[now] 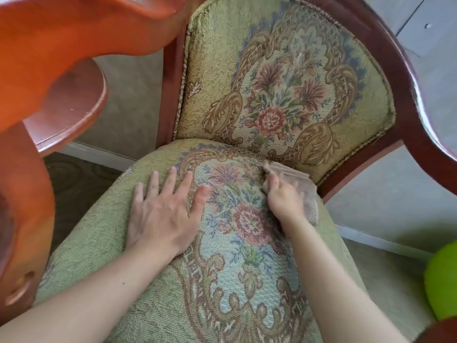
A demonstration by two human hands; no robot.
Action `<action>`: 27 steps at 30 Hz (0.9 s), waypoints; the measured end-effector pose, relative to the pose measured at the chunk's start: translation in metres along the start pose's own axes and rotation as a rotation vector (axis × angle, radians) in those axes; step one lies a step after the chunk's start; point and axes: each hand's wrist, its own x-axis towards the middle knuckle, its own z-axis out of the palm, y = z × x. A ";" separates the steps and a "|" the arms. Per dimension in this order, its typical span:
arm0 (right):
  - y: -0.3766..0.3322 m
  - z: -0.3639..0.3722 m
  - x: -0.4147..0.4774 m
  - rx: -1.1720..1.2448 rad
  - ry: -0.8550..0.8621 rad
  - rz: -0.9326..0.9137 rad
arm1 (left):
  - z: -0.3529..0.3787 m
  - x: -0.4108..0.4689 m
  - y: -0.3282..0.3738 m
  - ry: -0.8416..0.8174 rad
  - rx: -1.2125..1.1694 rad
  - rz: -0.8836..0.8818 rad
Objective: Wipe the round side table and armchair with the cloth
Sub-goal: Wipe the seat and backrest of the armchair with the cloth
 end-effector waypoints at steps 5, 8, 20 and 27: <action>-0.006 0.014 -0.019 -0.122 -0.078 -0.134 | 0.000 0.000 0.001 0.002 0.012 -0.002; -0.010 0.016 -0.042 -0.144 -0.165 -0.224 | 0.000 0.000 0.001 0.004 -0.004 -0.001; 0.061 -0.096 -0.092 1.510 -0.384 0.233 | -0.001 -0.002 0.000 0.007 -0.010 0.005; 0.071 -0.131 -0.033 1.004 0.351 0.273 | -0.002 -0.003 0.001 0.012 -0.019 0.003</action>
